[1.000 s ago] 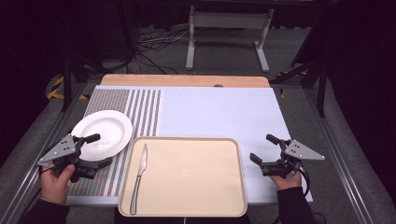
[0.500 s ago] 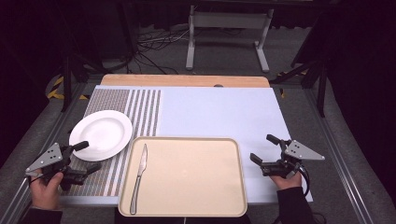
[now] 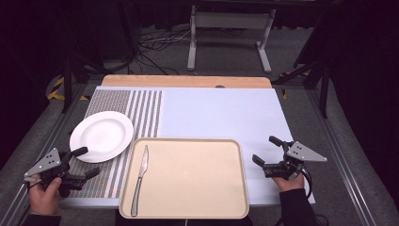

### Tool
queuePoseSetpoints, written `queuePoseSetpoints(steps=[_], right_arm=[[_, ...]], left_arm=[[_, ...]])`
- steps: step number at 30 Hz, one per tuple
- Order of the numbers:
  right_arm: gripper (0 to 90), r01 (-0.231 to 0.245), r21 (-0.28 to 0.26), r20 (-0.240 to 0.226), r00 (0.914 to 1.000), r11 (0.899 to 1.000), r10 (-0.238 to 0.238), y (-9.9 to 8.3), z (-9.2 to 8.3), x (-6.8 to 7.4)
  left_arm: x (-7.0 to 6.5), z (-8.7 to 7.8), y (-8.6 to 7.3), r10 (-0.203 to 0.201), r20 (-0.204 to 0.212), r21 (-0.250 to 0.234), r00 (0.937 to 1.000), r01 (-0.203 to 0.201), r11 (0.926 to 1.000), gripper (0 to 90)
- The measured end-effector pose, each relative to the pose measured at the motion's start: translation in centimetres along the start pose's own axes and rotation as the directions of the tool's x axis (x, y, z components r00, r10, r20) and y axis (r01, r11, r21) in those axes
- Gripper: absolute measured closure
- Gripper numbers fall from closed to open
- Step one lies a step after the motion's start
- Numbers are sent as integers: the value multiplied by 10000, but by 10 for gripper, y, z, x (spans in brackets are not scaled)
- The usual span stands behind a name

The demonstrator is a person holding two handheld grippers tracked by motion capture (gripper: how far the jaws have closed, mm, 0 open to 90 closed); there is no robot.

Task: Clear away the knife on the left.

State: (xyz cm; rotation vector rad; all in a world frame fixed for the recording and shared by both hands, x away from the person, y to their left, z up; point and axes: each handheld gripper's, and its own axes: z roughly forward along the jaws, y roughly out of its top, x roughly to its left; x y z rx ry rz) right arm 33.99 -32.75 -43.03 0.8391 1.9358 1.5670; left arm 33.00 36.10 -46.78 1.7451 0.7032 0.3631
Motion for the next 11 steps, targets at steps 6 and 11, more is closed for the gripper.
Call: queuePoseSetpoints(steps=[6,11], right_arm=[[12,-27,1,23,10000,10000,27,0,-1,0],[12,-21,-14,58,10000,10000,21,0,-1,0]], left_arm=[[-1,0,2,-251,-141,-32,9996,251,9997,23],[-3,1,3,-316,-99,-20,9995,316,9995,24]])
